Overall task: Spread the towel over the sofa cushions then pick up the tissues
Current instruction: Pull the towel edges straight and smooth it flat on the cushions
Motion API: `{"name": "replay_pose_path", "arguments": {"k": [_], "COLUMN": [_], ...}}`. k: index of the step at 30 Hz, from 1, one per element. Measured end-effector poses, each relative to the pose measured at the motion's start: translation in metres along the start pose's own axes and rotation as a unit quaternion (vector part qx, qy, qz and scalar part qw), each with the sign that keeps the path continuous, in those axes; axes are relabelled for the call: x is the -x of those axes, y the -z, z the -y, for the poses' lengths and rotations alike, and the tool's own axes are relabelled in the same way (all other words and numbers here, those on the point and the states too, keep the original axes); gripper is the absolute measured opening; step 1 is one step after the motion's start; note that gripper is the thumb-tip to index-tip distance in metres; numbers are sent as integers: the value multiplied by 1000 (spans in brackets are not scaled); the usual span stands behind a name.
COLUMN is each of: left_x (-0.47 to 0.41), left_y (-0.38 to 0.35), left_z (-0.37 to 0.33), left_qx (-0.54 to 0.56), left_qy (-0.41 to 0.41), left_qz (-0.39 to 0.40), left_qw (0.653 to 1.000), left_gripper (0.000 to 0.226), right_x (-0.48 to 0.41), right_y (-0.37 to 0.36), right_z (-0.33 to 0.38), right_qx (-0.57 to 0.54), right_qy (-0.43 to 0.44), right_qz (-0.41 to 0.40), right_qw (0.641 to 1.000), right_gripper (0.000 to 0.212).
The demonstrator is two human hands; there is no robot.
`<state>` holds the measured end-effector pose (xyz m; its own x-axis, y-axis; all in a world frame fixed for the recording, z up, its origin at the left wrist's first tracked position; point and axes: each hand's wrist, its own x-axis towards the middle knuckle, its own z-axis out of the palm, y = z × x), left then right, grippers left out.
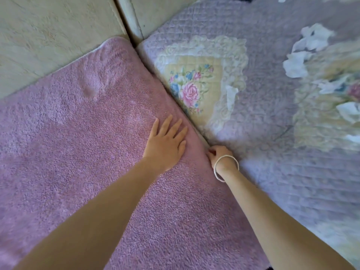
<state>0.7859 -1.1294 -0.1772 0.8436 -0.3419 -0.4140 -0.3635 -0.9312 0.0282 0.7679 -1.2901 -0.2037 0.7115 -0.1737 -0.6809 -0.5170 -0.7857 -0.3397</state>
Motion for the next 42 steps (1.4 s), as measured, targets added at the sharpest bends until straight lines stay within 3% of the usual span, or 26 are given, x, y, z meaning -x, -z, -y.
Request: {"name": "replay_pose_path", "arguments": {"k": [4, 9, 13, 19, 24, 33, 35, 42], "left_x": [1, 11, 25, 60, 76, 91, 107, 192], "left_y": [0, -1, -8, -11, -13, -18, -18, -23], "left_z": [-3, -25, -29, -37, -48, -58, -61, -43], "left_qx": [-12, 3, 7, 36, 28, 5, 16, 20], "left_qy": [-7, -78, -87, -69, -75, -78, -74, 3], "left_qz": [2, 23, 0, -10, -7, -15, -15, -55], "left_qw": [1000, 997, 996, 997, 997, 997, 997, 998], "left_gripper": [52, 52, 53, 56, 57, 55, 56, 54], "right_x": [-1, -10, -8, 46, 62, 58, 68, 165], "right_y": [-8, -11, -13, -2, 2, -11, -7, -49], "right_z": [1, 0, 1, -20, -29, -34, -34, -19], "right_qx": [0, 43, 72, 75, 63, 121, 131, 137], "right_qy": [-65, -104, -83, 37, -9, -29, -1, 226], "right_qz": [-70, -113, -123, -100, -23, -102, -123, -170], "right_qw": [995, 987, 986, 992, 998, 987, 984, 949], "right_gripper": [24, 30, 32, 27, 23, 28, 28, 35]}}
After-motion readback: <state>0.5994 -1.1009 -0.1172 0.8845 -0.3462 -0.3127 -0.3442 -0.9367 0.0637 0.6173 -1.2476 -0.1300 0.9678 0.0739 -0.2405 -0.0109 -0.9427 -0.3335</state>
